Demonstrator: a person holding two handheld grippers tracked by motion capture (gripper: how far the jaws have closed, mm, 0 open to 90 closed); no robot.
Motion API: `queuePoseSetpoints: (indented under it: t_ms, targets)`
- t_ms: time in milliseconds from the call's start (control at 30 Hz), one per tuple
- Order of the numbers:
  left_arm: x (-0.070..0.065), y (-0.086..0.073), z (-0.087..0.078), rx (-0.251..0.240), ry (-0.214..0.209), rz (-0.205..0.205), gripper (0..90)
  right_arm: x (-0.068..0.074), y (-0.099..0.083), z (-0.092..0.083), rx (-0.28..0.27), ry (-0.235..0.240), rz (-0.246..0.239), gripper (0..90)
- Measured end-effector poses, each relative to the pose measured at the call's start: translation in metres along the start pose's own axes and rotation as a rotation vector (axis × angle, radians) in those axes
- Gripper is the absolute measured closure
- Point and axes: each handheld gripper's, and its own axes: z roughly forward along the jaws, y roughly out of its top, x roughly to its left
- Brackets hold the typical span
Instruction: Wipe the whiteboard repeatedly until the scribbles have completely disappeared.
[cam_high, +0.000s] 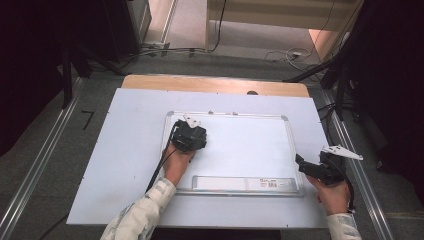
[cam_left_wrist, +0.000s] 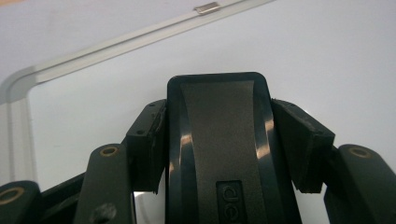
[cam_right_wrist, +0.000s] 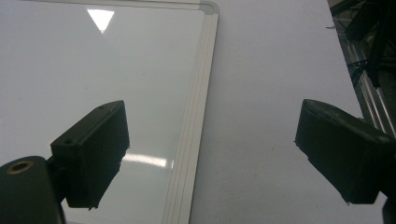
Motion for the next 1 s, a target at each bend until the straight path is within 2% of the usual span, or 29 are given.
queuePoseSetpoints:
  t_ms: [67,133,533,667,767,1000]
  targets:
    - [0.003,0.000,0.001,-0.004,-0.002,-0.020,40.6,0.000,0.000,0.000,0.001,0.001,-0.001,8.5]
    - [0.001,0.000,0.000,-0.001,0.013,-0.003,40.8,0.000,0.000,0.000,0.001,0.000,0.000,8.4]
    - [-0.027,0.005,0.005,-0.003,-0.034,0.040,41.2,0.003,0.000,0.002,0.005,0.002,-0.005,8.4]
    - [-0.038,0.008,0.008,0.006,-0.048,0.077,41.2,0.002,0.000,0.002,0.006,0.000,-0.006,8.4]
    - [-0.035,0.010,0.010,0.000,-0.057,0.060,41.1,0.001,0.000,0.001,0.005,0.000,-0.007,8.4]
    - [-0.016,0.015,0.016,0.003,-0.020,0.009,41.0,0.000,-0.001,0.000,0.007,0.000,-0.002,8.4]
